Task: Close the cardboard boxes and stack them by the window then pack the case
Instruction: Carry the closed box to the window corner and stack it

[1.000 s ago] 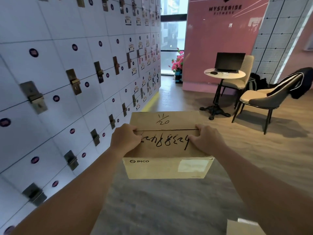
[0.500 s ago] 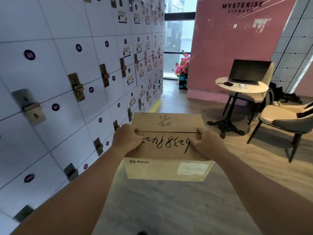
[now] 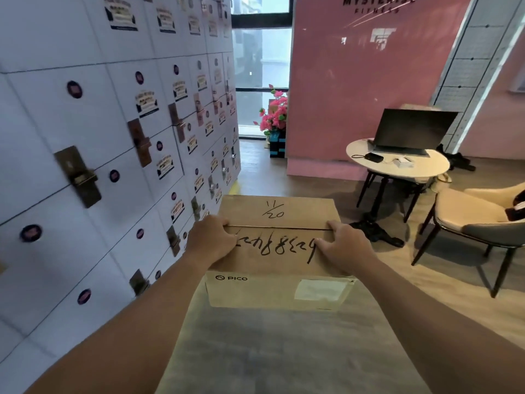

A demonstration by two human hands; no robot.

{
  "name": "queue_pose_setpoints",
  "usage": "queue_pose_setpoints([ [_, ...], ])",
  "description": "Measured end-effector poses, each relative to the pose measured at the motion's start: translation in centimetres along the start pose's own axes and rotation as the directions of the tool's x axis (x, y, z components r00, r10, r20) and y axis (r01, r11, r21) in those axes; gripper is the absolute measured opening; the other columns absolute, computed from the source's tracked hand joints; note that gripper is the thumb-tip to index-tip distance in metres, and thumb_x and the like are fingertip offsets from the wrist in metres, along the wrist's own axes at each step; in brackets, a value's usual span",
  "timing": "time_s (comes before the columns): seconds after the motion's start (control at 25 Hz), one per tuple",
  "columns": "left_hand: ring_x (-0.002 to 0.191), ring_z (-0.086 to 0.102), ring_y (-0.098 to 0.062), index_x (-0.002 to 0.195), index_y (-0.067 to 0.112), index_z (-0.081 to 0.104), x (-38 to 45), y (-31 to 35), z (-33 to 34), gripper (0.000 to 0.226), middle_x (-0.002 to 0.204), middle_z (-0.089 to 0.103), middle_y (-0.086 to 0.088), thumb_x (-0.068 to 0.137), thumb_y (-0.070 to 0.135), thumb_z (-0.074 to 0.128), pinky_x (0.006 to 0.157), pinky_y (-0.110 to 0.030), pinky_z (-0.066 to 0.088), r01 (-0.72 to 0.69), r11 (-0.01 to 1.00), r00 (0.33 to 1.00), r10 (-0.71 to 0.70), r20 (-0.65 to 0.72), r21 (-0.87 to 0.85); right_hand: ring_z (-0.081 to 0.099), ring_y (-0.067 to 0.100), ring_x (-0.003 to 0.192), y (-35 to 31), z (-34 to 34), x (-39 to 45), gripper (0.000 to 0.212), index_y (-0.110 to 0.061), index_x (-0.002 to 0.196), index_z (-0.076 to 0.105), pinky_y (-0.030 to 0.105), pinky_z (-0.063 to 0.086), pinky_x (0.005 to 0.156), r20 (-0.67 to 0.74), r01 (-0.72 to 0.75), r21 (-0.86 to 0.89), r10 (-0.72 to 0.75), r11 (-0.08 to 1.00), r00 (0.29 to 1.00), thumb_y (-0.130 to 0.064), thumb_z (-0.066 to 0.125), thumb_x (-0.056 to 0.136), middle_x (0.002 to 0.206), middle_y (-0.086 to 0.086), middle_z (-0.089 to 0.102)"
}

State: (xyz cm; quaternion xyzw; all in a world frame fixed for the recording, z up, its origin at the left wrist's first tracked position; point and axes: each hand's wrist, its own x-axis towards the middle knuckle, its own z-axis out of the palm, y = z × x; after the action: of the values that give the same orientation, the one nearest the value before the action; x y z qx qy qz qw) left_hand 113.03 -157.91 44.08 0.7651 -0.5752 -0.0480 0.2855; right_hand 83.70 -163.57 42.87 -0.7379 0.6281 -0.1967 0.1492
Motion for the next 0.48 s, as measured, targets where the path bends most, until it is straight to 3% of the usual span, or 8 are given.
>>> queue_pose_setpoints([
  [0.12, 0.060, 0.040, 0.000, 0.100, 0.022, 0.075, 10.5, 0.6, 5.1, 0.024, 0.091, 0.072, 0.001, 0.077, 0.030, 0.075, 0.051, -0.015, 0.023, 0.000, 1.000, 1.000, 0.000, 0.022, -0.008, 0.062, 0.017, 0.081, 1.5, 1.7, 11.3, 0.054, -0.018, 0.132, 0.056, 0.030, 0.050, 0.067, -0.018, 0.015, 0.017, -0.014, 1.000, 1.000, -0.050, 0.064, 0.089, 0.098, -0.002, 0.066],
  [0.28, 0.066, 0.048, -0.005, 0.105, 0.022, 0.074, 23.5, 2.1, 9.6, 0.028, 0.097, 0.072, 0.000, 0.079, 0.032, 0.075, 0.054, -0.016, 0.028, 0.039, 0.999, 0.998, -0.038, 0.050, -0.018, 0.056, 0.013, 0.074, 2.5, 2.5, 26.1, 0.051, -0.020, 0.129, 0.058, 0.025, 0.040, 0.057, -0.012, 0.042, 0.034, -0.042, 0.999, 0.999, -0.049, 0.064, 0.088, 0.090, -0.007, 0.057],
  [0.48, 0.063, 0.041, 0.002, 0.102, 0.021, 0.074, 39.6, 3.4, 13.5, 0.027, 0.084, 0.064, 0.007, 0.079, 0.035, 0.077, 0.056, -0.017, 0.029, 0.081, 0.995, 0.997, -0.082, -0.001, -0.061, 0.059, 0.021, 0.084, 2.0, 3.7, 44.3, 0.055, -0.021, 0.135, 0.055, 0.033, 0.047, 0.069, 0.011, 0.076, 0.012, -0.077, 0.997, 0.997, -0.050, 0.059, 0.089, 0.105, 0.000, 0.067],
])
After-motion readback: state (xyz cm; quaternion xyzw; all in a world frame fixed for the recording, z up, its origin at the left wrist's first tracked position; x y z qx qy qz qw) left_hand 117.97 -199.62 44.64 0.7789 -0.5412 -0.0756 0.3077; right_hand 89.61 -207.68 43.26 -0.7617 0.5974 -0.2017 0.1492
